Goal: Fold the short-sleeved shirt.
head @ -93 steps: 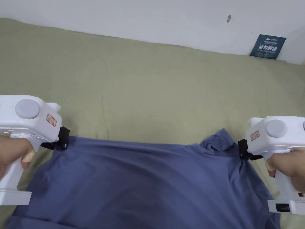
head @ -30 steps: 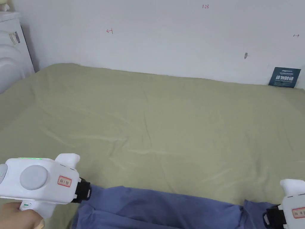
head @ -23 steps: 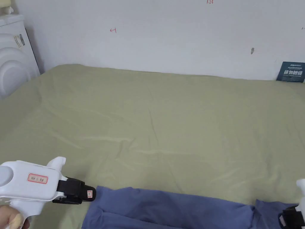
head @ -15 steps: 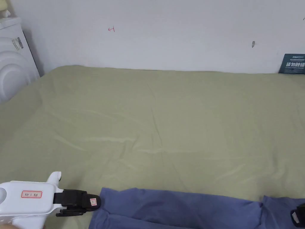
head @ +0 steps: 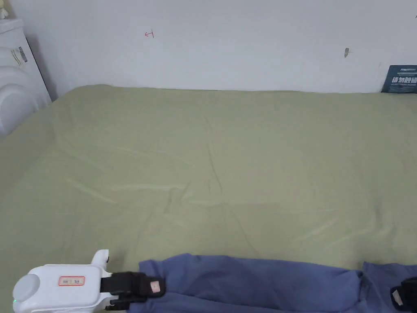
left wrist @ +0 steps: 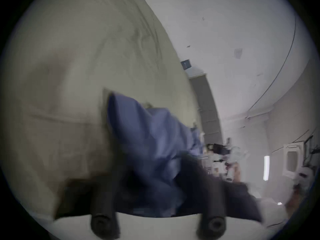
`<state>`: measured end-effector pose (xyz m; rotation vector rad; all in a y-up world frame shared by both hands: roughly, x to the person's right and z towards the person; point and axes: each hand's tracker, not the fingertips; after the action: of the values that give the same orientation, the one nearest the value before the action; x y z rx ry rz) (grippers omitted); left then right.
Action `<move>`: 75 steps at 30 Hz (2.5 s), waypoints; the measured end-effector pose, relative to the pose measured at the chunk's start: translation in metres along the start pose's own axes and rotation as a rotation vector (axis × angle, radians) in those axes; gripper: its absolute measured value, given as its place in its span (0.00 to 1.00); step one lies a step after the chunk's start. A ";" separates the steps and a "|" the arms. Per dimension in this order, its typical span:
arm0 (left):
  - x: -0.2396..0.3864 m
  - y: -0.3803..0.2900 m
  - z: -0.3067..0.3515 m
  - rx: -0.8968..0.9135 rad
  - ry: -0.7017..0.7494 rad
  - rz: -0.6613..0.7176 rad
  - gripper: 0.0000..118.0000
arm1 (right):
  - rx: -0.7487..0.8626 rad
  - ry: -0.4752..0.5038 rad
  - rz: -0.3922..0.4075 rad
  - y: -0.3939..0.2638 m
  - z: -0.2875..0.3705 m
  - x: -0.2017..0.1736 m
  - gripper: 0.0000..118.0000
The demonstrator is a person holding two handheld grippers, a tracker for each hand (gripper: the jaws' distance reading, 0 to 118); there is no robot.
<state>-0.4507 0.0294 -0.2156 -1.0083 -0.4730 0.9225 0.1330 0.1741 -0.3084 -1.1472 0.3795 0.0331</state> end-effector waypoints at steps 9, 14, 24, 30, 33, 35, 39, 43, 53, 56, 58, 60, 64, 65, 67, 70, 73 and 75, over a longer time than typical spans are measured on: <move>0.089 -0.004 0.011 0.135 -0.072 -0.075 0.06 | 0.008 -0.006 0.004 0.001 0.010 0.011 0.00; 0.185 -0.003 -0.046 0.039 -0.065 -0.259 0.06 | 0.025 -0.005 -0.030 0.007 0.008 0.023 0.00; 0.216 -0.020 -0.218 -0.227 -0.026 -0.275 0.47 | 0.038 0.013 -0.094 0.000 -0.006 0.059 0.00; 0.200 -0.025 -0.202 -0.141 -0.130 -0.162 0.74 | 0.028 0.013 -0.118 -0.009 -0.002 0.071 0.00; 0.192 -0.023 -0.178 -0.027 -0.126 -0.158 0.01 | 0.035 0.003 -0.116 -0.011 0.005 0.075 0.00; 0.177 -0.026 -0.174 0.022 -0.103 -0.157 0.00 | 0.046 -0.002 -0.106 -0.012 0.010 0.074 0.00; 0.160 -0.037 -0.189 -0.010 -0.147 -0.039 0.00 | 0.060 0.006 -0.088 -0.015 0.019 0.069 0.00; 0.159 -0.052 -0.232 -0.087 -0.177 -0.045 0.00 | 0.082 0.008 -0.073 -0.015 0.026 0.061 0.00; 0.164 -0.082 -0.284 -0.108 -0.071 -0.102 0.00 | 0.075 0.008 -0.065 -0.017 0.022 0.058 0.00; 0.169 -0.073 -0.273 -0.143 -0.086 -0.077 0.00 | 0.067 0.014 -0.081 -0.017 0.017 0.059 0.00; 0.175 -0.060 -0.240 -0.135 -0.105 -0.099 0.00 | 0.062 0.024 -0.083 -0.017 0.017 0.058 0.00; 0.174 -0.043 -0.196 -0.058 -0.161 -0.118 0.00 | 0.060 0.021 -0.065 -0.015 0.018 0.056 0.00; 0.147 -0.017 -0.135 -0.036 -0.069 -0.051 0.00 | 0.057 0.017 -0.041 -0.011 0.017 0.051 0.00; 0.140 -0.014 -0.127 -0.035 -0.044 -0.037 0.00 | 0.061 0.020 -0.039 -0.011 0.017 0.050 0.00; 0.130 -0.012 -0.116 -0.030 -0.036 -0.005 0.00 | 0.062 0.030 -0.040 -0.009 0.015 0.050 0.00; 0.124 -0.014 -0.116 -0.041 -0.016 0.001 0.00 | 0.056 0.032 -0.033 -0.009 0.013 0.048 0.00; 0.114 -0.011 -0.117 -0.050 -0.042 0.010 0.00 | 0.044 0.030 -0.021 -0.008 0.013 0.048 0.00; 0.109 -0.010 -0.118 -0.049 -0.027 0.019 0.15 | 0.042 0.025 -0.020 -0.008 0.013 0.048 0.00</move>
<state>-0.3019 0.0579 -0.2706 -1.0475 -0.5115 0.9466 0.1834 0.1743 -0.3117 -1.1101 0.3891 -0.0062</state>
